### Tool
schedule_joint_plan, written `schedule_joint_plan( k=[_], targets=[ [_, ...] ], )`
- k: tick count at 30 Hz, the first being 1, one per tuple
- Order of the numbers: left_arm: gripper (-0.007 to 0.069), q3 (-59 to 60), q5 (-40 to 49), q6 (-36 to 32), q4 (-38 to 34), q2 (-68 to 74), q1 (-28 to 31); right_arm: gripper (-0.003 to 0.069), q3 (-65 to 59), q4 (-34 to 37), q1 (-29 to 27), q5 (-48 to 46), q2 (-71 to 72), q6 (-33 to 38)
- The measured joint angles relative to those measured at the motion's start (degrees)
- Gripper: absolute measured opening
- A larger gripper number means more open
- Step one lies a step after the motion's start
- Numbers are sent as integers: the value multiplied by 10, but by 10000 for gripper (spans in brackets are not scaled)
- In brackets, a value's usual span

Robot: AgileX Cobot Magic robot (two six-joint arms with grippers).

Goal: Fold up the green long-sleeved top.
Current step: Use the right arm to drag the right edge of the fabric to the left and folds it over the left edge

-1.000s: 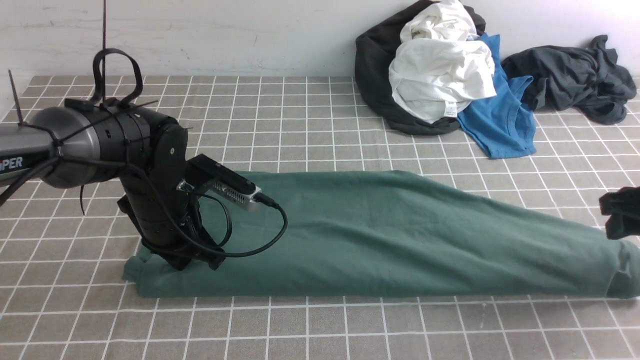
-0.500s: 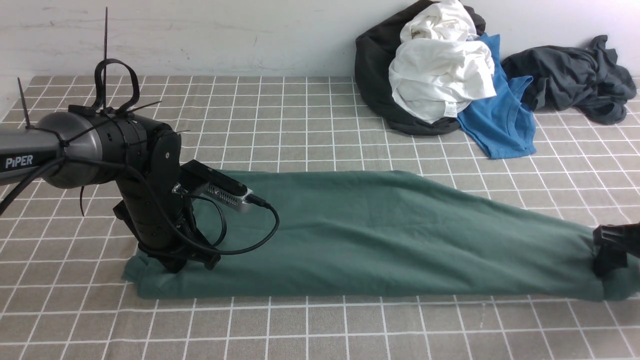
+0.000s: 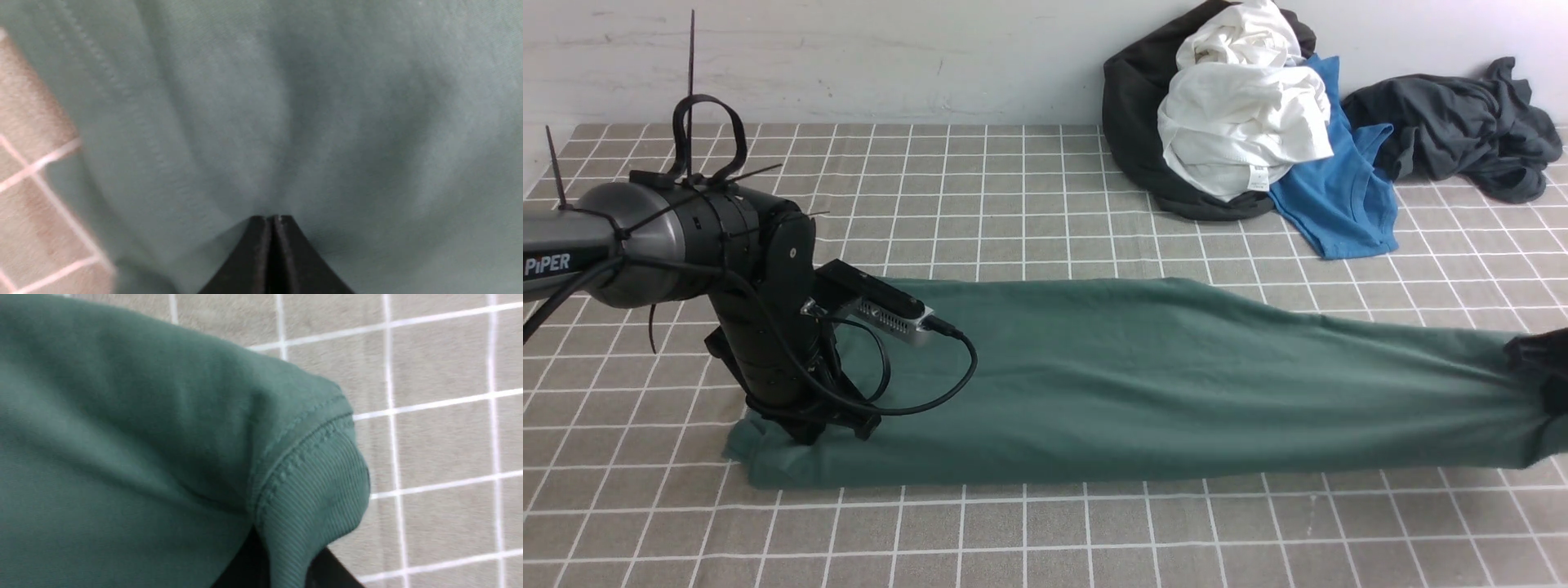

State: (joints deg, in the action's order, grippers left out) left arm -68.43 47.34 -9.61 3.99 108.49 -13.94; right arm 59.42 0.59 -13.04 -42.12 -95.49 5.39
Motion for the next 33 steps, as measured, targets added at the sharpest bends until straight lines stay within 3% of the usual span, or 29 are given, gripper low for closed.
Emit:
schedule_joint_plan(
  k=[3, 7, 11, 15, 21, 25, 33],
  targets=[
    [-7, 2, 12, 0, 2, -48, 1, 11, 3, -47, -8, -2, 42, -36],
    [-7, 3, 25, 0, 5, -125, 1, 9, 27, -58, -3, -24, 81, -50],
    [-7, 3, 40, 0, 5, -221, 1, 9, 95, -39, 50, -77, 117, -24],
    [-7, 3, 66, 0, 5, -330, 1, 9, 201, -6, 192, -126, 120, 16],
    [-7, 4, 104, 1, 5, -429, 1, 9, 326, 9, 394, -140, 37, 15],
    [-7, 5, 132, 1, 5, -476, 1, 9, 403, 12, 484, -141, -66, -6],
    [-7, 5, 163, 2, 5, -537, 1, 9, 550, 41, 561, -140, -275, -42]
  ],
)
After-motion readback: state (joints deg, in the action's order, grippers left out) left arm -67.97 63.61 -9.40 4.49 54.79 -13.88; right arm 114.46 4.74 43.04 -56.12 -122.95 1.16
